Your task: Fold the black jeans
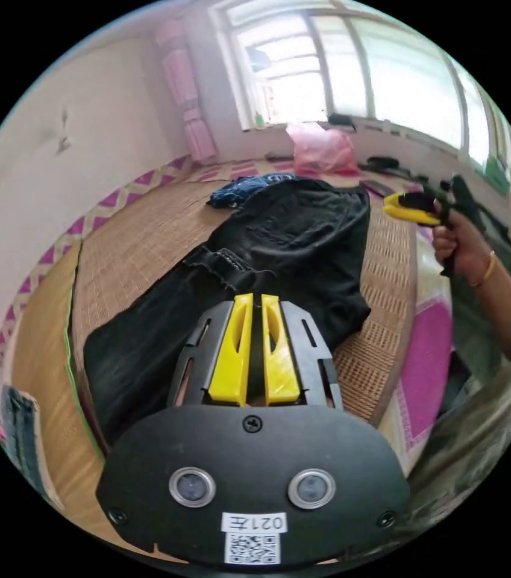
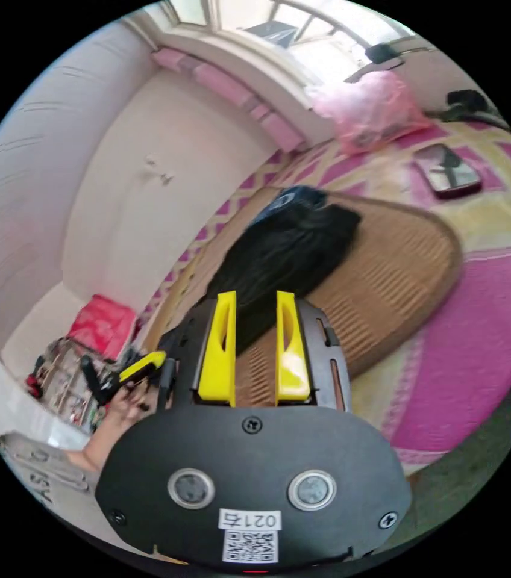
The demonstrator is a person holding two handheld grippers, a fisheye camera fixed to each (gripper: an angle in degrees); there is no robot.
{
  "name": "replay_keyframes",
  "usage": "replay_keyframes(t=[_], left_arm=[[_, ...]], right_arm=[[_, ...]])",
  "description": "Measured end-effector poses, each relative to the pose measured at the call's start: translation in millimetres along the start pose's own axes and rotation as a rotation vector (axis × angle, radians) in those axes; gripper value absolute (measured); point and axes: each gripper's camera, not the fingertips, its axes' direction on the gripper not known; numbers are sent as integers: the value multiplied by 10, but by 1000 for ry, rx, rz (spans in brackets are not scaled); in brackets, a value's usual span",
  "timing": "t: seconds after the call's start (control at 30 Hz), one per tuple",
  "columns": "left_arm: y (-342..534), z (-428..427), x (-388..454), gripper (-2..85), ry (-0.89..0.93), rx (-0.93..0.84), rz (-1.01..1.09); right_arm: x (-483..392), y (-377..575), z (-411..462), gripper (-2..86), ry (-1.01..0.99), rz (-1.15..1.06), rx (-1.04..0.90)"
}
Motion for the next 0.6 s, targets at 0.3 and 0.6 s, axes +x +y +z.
replay_keyframes(t=[0.3, 0.6], left_arm=[[811, -588, -1179, -9, 77, 28, -286], [1897, -942, -1981, -10, 173, 66, -548]], right_arm=[[687, -656, 180, 128, 35, 399, 17], [307, -706, 458, 29, -125, 438, 52]])
